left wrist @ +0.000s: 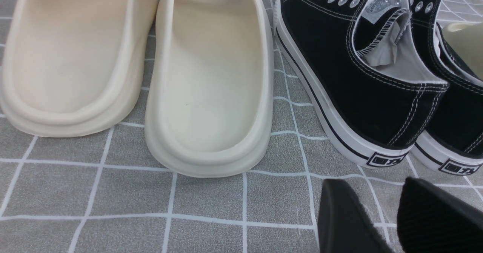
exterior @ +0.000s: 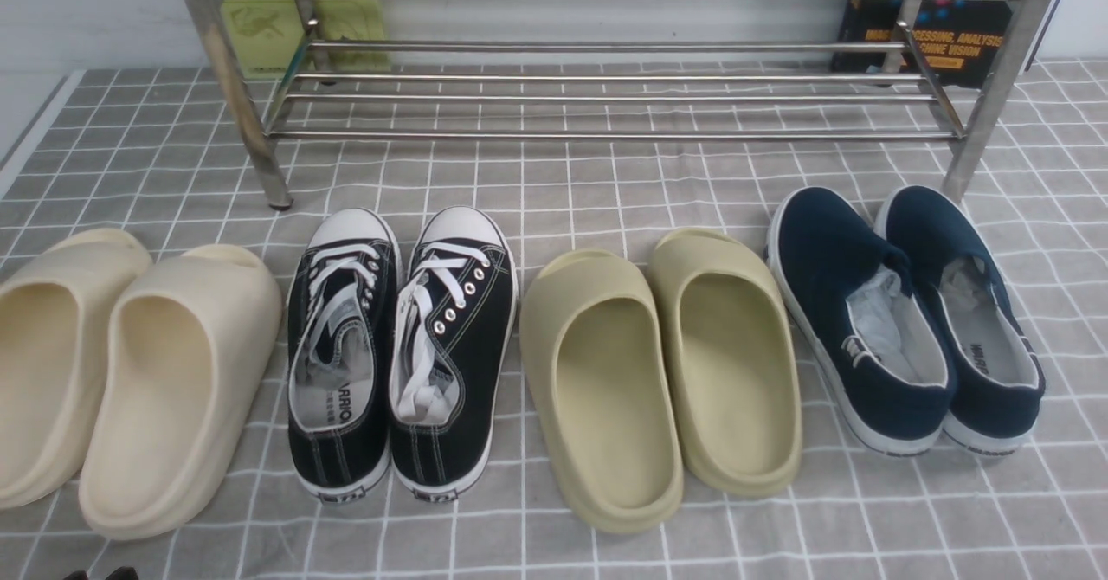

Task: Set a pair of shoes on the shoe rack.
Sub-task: Use the right arm to grab the shoe closest to it, then use the right arm to put a shoe into the shoe rack

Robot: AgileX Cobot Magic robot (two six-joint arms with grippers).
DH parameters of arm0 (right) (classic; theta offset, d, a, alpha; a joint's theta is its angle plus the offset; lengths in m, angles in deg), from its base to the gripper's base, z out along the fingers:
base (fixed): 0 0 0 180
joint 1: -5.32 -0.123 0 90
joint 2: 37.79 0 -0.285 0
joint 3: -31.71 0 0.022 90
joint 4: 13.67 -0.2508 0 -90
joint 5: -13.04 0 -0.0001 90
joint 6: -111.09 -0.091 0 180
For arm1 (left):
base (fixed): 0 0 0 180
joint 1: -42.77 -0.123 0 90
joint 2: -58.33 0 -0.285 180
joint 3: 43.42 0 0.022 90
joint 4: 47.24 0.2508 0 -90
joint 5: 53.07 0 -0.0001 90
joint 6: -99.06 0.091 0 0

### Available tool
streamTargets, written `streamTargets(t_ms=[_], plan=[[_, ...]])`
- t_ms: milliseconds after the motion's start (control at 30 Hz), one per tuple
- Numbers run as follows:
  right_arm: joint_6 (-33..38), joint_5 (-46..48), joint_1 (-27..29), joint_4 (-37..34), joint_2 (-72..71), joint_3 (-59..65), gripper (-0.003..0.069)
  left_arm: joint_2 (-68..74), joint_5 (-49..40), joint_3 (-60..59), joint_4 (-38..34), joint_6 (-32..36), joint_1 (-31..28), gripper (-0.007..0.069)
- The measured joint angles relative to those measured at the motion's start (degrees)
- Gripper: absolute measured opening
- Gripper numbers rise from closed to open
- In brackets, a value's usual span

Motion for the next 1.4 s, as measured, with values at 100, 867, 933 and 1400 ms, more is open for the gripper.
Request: streamTargets(t_ms=[100, 867, 933, 1400], plan=[[0.3, 8.3, -1.7, 0.6, 10.1, -1.8, -0.0001, 0.0, 0.0, 0.0, 0.0, 0.0, 0.0, 0.0238], [2.2, 26.3, -24.3, 0.1, 65.4, -23.5, 0.0395, 0.0, 0.0, 0.0, 0.0, 0.0, 0.0, 0.0238], [2.0, 26.2, -24.3, 0.3, 67.0, -23.9, 0.033, 0.0, 0.0, 0.0, 0.0, 0.0, 0.0, 0.0238], [1.1, 39.7, -24.4, -2.7, 61.9, -37.4, 0.0044, 0.0, 0.0, 0.0, 0.0, 0.0, 0.0, 0.0238]])
